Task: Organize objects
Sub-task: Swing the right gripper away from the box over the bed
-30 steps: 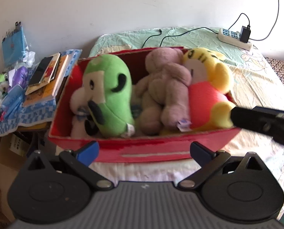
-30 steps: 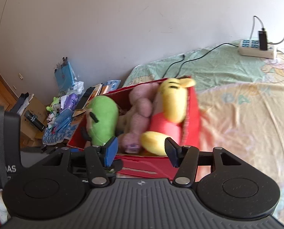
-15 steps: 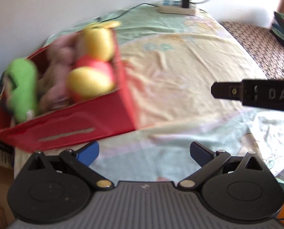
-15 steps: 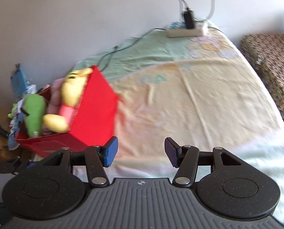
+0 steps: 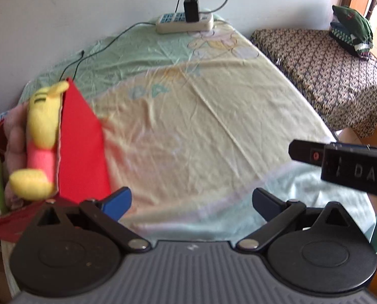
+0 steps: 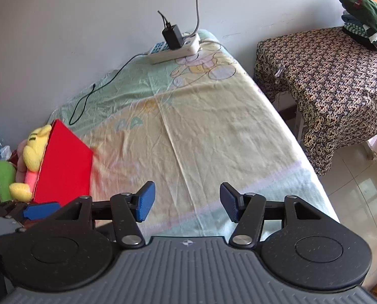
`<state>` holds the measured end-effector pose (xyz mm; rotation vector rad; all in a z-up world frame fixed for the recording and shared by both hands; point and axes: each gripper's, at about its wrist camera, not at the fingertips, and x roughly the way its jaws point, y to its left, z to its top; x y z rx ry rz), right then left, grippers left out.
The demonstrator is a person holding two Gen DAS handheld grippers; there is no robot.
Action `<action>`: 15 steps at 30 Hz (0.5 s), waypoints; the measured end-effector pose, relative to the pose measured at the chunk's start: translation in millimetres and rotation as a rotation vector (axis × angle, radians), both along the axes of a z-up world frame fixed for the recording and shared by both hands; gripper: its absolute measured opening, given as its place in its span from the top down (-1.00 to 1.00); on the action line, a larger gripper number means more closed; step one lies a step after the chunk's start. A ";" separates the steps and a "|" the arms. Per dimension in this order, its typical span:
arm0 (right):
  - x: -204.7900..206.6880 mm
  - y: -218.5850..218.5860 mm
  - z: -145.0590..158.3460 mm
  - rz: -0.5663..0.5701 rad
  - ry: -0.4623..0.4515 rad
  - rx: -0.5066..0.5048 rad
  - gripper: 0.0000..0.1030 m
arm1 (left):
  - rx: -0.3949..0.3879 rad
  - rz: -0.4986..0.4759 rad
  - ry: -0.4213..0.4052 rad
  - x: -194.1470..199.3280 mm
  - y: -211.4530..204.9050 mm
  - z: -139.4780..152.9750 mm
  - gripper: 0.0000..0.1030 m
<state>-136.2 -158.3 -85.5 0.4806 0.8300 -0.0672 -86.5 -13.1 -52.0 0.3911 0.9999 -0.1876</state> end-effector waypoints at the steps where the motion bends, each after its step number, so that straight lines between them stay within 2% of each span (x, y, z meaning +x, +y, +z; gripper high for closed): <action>1: 0.4 -2.4 1.7 -0.005 -0.007 -0.007 -0.21 | -0.004 0.005 -0.003 4.2 -2.2 2.4 -0.96; 8: 6.4 -2.6 11.5 0.005 -0.035 -0.054 -0.20 | 0.012 0.068 -0.063 11.8 -3.1 13.4 -0.96; 12: 13.2 4.1 17.4 0.015 -0.053 -0.087 -0.20 | 0.028 0.120 -0.100 10.1 10.5 21.0 -0.96; 15: 18.3 8.5 20.9 0.021 -0.062 -0.077 -0.20 | 0.028 0.169 -0.120 9.3 28.0 28.3 -0.96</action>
